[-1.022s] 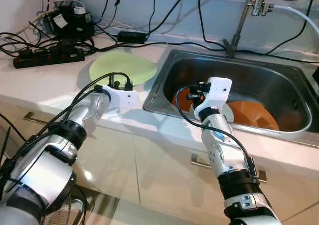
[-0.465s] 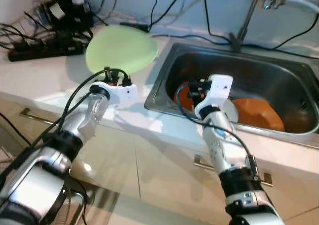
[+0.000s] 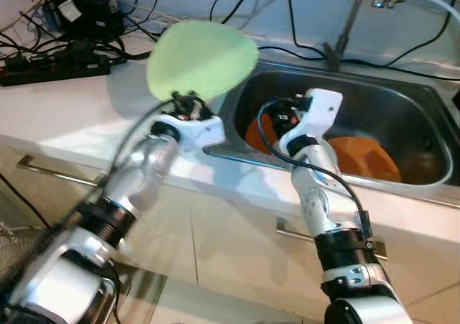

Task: Kitchen organization

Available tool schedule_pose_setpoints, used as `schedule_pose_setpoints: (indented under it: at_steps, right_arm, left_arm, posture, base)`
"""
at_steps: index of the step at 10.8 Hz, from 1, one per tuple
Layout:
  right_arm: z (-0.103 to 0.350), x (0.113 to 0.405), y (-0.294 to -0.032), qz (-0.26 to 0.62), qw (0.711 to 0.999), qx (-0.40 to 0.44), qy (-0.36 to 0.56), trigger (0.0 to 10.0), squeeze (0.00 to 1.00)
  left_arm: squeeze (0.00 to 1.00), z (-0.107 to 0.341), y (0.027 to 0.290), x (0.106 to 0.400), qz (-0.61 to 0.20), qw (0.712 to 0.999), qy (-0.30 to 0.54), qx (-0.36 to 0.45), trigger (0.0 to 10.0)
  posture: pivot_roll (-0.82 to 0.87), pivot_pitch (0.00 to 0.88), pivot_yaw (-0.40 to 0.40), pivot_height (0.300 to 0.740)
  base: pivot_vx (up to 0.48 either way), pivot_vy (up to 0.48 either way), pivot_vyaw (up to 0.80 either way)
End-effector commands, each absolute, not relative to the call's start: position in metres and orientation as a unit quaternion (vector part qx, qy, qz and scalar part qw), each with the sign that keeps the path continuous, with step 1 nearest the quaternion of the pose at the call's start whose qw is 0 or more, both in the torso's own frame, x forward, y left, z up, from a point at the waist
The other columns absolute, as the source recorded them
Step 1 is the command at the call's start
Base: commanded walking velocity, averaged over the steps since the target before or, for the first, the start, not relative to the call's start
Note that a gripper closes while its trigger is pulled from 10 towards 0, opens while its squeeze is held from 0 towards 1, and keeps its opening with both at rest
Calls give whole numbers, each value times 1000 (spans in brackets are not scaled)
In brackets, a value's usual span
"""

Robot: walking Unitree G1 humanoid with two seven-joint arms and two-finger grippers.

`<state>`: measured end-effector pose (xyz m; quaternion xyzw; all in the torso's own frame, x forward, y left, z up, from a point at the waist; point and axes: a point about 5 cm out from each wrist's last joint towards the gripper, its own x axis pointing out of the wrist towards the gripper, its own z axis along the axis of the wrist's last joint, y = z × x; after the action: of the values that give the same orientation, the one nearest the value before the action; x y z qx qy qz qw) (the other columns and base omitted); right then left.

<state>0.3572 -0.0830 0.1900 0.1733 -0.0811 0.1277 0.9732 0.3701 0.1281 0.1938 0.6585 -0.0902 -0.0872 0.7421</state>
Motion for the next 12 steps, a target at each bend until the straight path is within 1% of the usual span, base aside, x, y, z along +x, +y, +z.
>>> schedule_pose_setpoints:
  at_steps: [1,2,3,5,8,10,11,12]
  right_arm:
    - [199,356,-80,142,963,216,-80,10000,0]
    - [200,356,-76,148,952,260,-69,10000,0]
    - [204,355,-71,162,932,321,-52,10000,0]
    - [206,355,-66,177,921,346,-43,10000,0]
    - [201,352,-59,188,910,369,-17,10000,0]
    - [202,352,-60,190,906,379,-16,10000,0]
    - [203,354,-63,186,895,405,-10,10000,0]
    - [202,354,-63,185,895,407,-7,10000,0]
  left_arm:
    - [0,204,120,365,-80,745,-113,652,10000]
    - [0,203,117,363,-84,744,-117,652,10000]
    - [0,202,112,361,-90,743,-122,652,10000]
    - [0,203,106,359,-98,744,-128,648,10000]
    - [0,196,99,354,-125,732,-131,657,10000]
    - [0,194,100,352,-127,729,-128,661,10000]
    - [0,193,99,350,-130,724,-130,665,10000]
    - [0,193,98,349,-132,725,-130,664,10000]
  posture:
    - [221,30,-40,740]
    - [218,26,-39,740]
    - [217,19,-40,740]
    - [223,11,-42,740]
    - [235,2,-45,740]
    - [234,8,-45,740]
    - [233,14,-45,740]
    - [235,17,-45,740]
  base:
    - [0,0,0]
    - [0,0,0]
    - [0,0,0]
    - [0,0,0]
    - [0,0,0]
    - [0,0,0]
    - [0,0,0]
    - [0,0,0]
